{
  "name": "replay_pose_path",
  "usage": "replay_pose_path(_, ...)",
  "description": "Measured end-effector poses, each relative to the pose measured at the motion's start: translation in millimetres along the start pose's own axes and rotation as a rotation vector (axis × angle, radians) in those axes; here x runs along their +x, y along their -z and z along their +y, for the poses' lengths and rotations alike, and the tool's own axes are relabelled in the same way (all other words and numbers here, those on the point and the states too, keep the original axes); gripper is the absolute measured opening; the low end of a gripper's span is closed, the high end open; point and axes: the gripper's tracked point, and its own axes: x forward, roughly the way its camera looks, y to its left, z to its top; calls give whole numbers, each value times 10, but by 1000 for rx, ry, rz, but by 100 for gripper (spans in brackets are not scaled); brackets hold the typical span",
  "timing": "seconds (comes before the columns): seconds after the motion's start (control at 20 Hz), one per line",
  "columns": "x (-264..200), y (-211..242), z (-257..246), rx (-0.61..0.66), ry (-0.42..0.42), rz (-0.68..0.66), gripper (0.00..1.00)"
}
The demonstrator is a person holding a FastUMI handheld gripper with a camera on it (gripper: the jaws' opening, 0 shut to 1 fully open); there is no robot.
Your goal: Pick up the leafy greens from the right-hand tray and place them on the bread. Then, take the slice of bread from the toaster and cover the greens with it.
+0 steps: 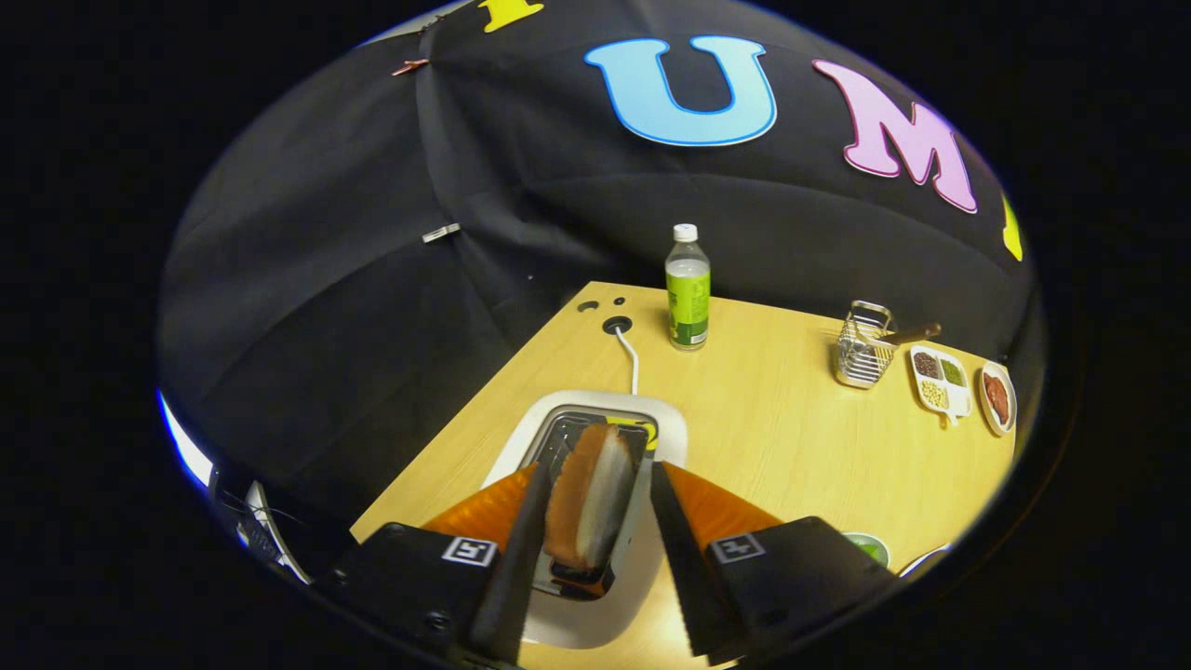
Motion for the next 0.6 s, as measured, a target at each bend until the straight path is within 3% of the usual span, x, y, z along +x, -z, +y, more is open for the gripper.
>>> replay_pose_path(0.15,7,38,42,46,-7,30,20)
replay_pose_path(0.35,9,40,41,61,15,21,11)
replay_pose_path(0.6,-187,-107,108,76,-18,-19,12)
